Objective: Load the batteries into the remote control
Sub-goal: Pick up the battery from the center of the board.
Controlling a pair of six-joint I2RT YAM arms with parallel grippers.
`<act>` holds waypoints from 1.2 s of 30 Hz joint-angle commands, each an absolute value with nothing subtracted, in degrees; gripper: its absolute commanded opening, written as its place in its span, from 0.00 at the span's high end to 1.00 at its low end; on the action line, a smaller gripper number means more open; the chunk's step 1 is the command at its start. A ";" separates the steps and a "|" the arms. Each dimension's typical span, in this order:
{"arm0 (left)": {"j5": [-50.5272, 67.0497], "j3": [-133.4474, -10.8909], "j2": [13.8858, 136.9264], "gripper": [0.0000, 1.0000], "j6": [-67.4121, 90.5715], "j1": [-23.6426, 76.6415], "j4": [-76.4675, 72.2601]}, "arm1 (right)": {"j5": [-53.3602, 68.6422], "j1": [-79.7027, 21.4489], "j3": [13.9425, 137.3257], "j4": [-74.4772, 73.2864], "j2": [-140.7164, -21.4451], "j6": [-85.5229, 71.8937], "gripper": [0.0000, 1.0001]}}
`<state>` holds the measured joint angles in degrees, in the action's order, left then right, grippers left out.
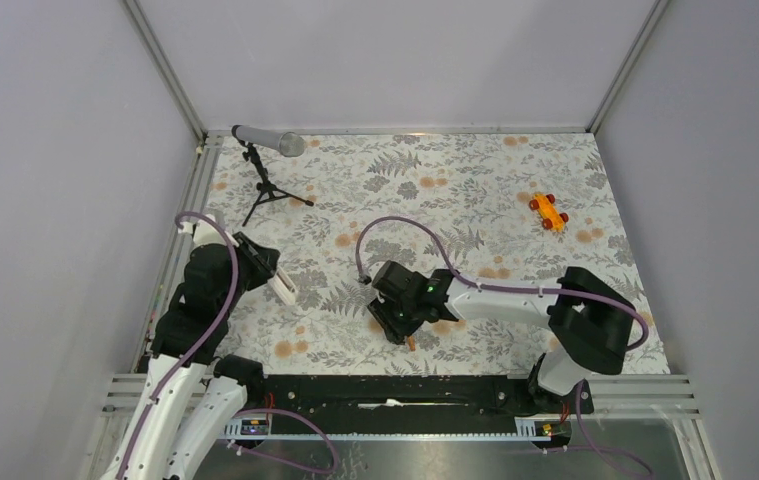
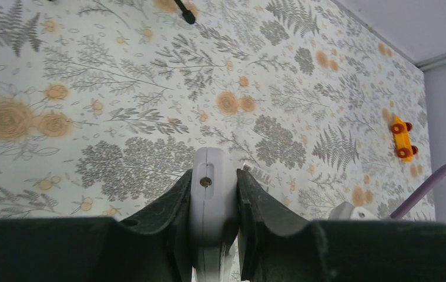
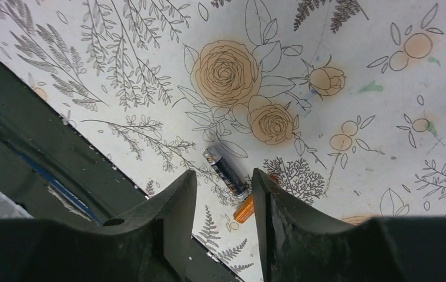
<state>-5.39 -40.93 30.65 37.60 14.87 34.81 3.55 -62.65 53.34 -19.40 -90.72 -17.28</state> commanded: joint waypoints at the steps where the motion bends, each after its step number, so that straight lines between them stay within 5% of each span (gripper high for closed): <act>1: -13.62 -44.68 28.75 1.00 39.14 14.50 36.16 | 2.54 -64.69 57.38 -22.20 -94.18 -11.70 0.55; 25: -14.91 -45.75 31.53 1.00 37.84 14.41 35.77 | -3.62 -68.77 63.29 -31.47 -101.67 -6.32 0.59; 36: -15.72 -45.06 30.88 1.00 38.03 14.33 35.41 | -4.36 -68.99 60.49 -24.45 -100.22 -8.77 0.80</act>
